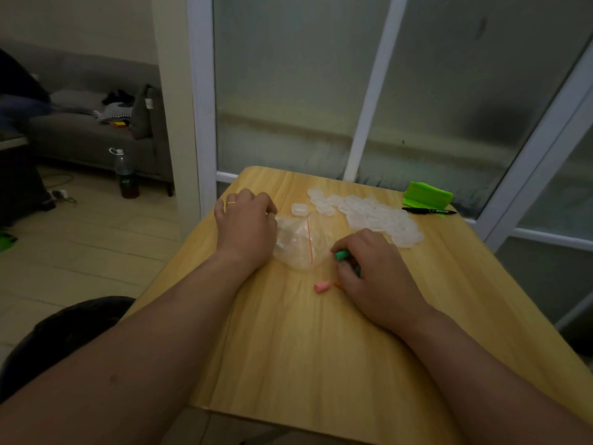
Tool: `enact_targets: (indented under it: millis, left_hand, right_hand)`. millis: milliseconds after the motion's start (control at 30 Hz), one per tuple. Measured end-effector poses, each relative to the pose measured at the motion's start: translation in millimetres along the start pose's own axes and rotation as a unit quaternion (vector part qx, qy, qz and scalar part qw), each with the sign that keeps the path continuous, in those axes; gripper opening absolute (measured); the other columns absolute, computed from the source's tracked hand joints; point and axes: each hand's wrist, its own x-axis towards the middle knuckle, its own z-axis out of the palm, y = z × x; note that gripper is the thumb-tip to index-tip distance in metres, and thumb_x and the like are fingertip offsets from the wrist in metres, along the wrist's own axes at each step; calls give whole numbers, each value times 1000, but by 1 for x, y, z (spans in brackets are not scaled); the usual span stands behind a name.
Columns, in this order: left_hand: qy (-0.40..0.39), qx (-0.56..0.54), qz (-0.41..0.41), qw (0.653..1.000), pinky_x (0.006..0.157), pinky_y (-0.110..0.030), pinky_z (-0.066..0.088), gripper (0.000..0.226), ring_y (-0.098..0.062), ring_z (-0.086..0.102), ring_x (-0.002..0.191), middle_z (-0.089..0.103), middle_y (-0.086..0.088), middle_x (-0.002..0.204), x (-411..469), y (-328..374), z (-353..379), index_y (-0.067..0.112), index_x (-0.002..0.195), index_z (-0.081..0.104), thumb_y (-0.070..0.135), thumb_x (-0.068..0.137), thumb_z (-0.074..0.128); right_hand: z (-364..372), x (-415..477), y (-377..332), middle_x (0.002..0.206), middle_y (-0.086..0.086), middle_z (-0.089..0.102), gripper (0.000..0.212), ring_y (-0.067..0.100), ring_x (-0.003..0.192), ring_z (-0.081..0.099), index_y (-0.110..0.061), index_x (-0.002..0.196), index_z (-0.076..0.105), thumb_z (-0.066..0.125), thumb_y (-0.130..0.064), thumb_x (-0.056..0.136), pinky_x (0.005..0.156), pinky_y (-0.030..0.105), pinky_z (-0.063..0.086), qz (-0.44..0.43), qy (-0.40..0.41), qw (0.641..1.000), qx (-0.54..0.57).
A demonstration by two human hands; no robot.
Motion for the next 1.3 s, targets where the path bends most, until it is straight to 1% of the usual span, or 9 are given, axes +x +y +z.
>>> enact_targets:
  millis: [167,400,533,633,733,833,1000,1133,1300]
  left_hand:
    - [4,8,3,1000,122,-53,23,15,-27,51,123,60,0,114,0,0,1,30,106,69,27,99,56]
    - [0,10,5,1000,122,-53,24,15,-28,50,124,60,-1,115,0,1,2,31,106,69,28,98,56]
    - [-2,6,2,1000,122,-54,23,14,-28,50,125,60,-1,116,-1,1,2,31,107,68,29,99,57]
    - [-1,6,3,1000,122,-53,23,14,-29,50,125,60,-1,116,-1,0,2,31,106,68,29,98,57]
    - [0,8,-1,1000,121,-52,23,15,-29,49,126,60,-1,117,0,0,3,31,106,69,28,97,57]
    - [-3,8,-3,1000,122,-53,23,14,-29,49,127,60,-1,117,0,0,3,31,106,69,29,98,57]
    - [-1,7,-1,1000,122,-54,23,19,-27,49,129,61,0,121,-1,0,2,31,112,69,34,99,56]
    - [-5,8,4,1000,125,-55,15,28,-24,46,137,61,2,134,-2,2,0,33,123,68,36,100,53]
    - [-10,-21,22,1000,127,-56,5,30,-18,44,141,60,6,139,-10,11,-7,33,128,66,36,102,52]
  right_hand:
    - [2,0,-2,112,-19,49,19,3,110,46,-35,116,63,52,-34,101,93,33,34,-13,-39,998,-46]
    - [3,3,-4,133,-20,53,42,0,132,42,-39,135,64,33,-48,109,111,35,30,-2,-56,997,-44]
    - [-1,-1,-11,150,-20,50,62,2,144,37,-42,145,58,28,-74,101,122,43,26,-7,-80,996,-35]
    - [3,-2,-12,159,-18,42,75,7,151,31,-42,151,50,37,-86,91,126,44,23,-33,-117,990,-75]
    - [7,6,-9,152,-14,50,61,10,145,40,-37,144,58,44,-73,96,122,45,32,-34,-96,993,-61]
    - [11,18,-8,134,-16,59,44,7,128,49,-35,130,64,51,-64,101,112,36,39,-30,-66,996,-58]
    - [11,22,-10,122,-19,59,42,3,116,51,-36,120,65,50,-69,99,104,29,37,-34,-61,994,-87]
    - [9,16,-12,112,-20,60,40,2,108,52,-35,114,65,46,-67,101,101,28,37,-24,-40,996,-81]
    - [8,12,-12,98,-14,58,24,5,95,53,-30,102,64,46,-43,109,86,30,43,3,-8,1000,11]
